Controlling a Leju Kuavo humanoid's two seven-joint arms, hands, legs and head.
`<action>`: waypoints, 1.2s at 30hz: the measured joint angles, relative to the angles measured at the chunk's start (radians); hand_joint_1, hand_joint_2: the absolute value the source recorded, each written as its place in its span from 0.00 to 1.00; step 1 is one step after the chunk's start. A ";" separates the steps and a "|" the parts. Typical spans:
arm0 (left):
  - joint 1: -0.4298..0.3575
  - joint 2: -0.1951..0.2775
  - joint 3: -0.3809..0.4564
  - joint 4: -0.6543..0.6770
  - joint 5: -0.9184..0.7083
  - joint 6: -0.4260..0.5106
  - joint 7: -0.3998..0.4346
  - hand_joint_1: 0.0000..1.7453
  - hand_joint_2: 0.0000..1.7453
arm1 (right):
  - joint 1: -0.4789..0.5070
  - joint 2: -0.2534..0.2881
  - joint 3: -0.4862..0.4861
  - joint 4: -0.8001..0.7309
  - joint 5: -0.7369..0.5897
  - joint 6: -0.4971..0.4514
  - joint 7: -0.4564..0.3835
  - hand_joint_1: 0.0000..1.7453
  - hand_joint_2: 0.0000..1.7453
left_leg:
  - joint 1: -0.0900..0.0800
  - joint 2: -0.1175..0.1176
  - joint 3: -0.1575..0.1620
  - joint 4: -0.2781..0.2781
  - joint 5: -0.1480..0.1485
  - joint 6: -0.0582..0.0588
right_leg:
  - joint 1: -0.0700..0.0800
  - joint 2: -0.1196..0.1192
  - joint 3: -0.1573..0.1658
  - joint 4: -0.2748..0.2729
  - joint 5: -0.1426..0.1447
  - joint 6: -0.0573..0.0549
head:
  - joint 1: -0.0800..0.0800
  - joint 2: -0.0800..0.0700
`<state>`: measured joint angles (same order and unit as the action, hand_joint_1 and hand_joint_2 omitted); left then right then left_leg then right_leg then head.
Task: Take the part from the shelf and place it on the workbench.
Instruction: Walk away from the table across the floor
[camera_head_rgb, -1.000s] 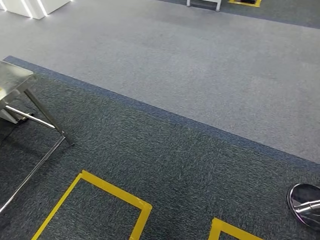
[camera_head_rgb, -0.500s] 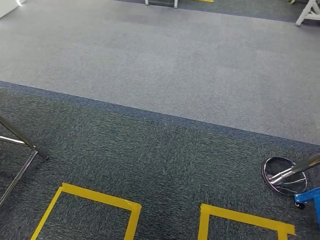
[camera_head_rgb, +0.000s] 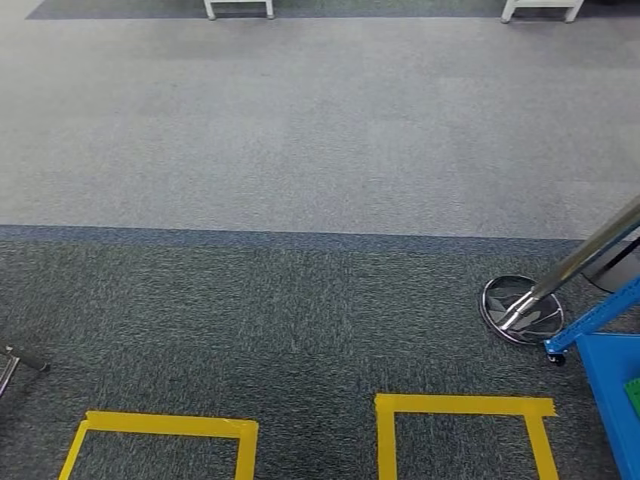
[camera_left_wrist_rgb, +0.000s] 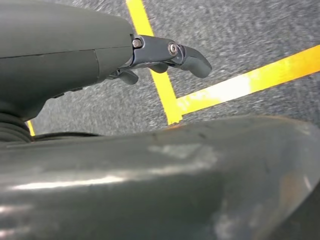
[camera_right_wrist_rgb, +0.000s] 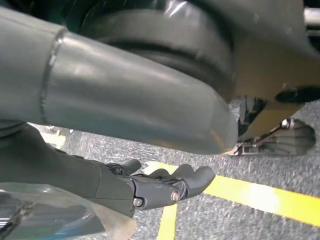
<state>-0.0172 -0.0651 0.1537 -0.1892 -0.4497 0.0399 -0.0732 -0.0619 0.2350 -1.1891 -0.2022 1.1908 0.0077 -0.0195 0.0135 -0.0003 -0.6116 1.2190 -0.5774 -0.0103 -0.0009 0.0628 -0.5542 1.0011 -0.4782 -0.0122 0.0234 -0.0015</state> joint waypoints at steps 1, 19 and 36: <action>0.000 0.001 0.000 0.000 0.000 -0.001 0.001 0.00 0.00 | 0.000 0.000 0.000 0.000 0.000 0.001 -0.001 0.00 0.00 | 0.001 -0.020 0.026 -0.067 0.039 0.004 | -0.001 0.014 -0.001 0.002 0.000 0.001 | 0.000 0.000; -0.005 0.005 0.001 0.001 0.000 -0.008 0.002 0.00 0.00 | -0.001 0.000 0.000 0.000 0.002 0.026 -0.021 0.00 0.00 | -0.008 0.104 0.089 -0.214 0.074 0.015 | -0.009 -0.137 -0.013 0.019 -0.014 0.047 | 0.007 0.000; -0.004 0.008 0.004 0.002 -0.004 -0.005 0.001 0.00 0.00 | 0.000 -0.002 0.000 0.000 0.001 0.041 -0.038 0.00 0.00 | -0.002 -0.076 0.073 -0.206 0.081 0.013 | -0.005 0.077 -0.027 0.014 0.003 0.021 | -0.004 0.000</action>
<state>-0.0212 -0.0571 0.1576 -0.1873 -0.4540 0.0351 -0.0724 -0.0617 0.2327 -1.1887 -0.2018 1.1914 0.0483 -0.0571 0.0111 -0.0762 -0.5387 1.0125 -0.4969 0.0027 -0.0063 0.1395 -0.5810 1.0148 -0.4747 0.0092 0.0191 -0.0015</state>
